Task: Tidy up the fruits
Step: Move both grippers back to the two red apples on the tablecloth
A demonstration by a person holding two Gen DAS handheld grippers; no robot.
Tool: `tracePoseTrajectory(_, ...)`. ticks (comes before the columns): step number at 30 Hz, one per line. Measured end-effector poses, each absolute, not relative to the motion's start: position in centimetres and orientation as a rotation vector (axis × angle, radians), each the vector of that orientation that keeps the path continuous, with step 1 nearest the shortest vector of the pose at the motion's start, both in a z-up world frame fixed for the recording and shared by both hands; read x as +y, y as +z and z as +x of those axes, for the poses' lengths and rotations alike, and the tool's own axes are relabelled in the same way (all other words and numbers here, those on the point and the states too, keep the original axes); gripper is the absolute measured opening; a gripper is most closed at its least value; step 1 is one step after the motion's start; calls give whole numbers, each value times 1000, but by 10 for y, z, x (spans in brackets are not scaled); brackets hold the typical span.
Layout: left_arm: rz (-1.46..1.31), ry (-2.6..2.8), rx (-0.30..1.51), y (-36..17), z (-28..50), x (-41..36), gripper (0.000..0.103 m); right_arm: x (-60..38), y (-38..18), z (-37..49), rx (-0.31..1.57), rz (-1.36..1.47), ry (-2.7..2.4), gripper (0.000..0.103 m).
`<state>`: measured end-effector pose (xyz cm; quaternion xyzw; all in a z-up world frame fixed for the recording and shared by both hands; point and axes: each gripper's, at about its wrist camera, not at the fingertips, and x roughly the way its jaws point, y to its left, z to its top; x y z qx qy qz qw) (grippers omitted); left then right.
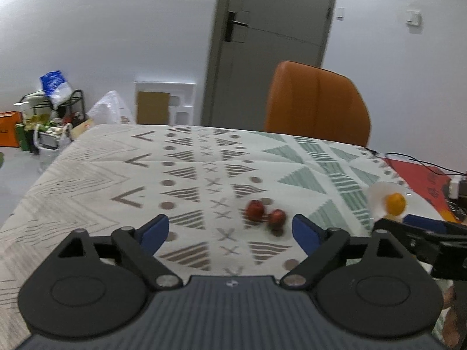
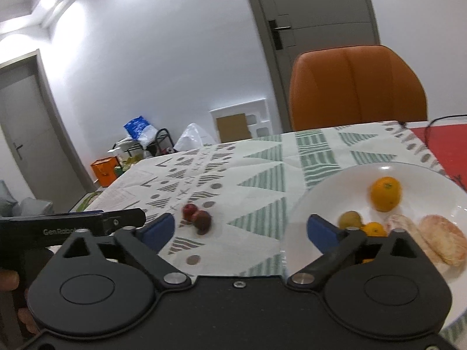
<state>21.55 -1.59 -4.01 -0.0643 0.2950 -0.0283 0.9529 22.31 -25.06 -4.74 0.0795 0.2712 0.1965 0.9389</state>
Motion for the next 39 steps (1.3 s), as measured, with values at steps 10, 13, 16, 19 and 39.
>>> tracePoseTrajectory(10,-113,-15,589,-42,212,7,94,-224,-53,234,597,144,442,103)
tracePoseTrajectory(13,-106,-25,591,-43,212,11,94,-219,-54,236,612,140,452,103)
tracePoseTrajectory(16,-106,-41,599,-44,214,16,94,-216,-55,237,616,133,456,103)
tracePoseTrajectory(19,-108,-56,609,-45,217,19,94,-212,-56,241,620,127,458,103)
tracePoseTrajectory(39,-100,-138,602,-47,238,17,90,-194,-69,268,667,86,481,69)
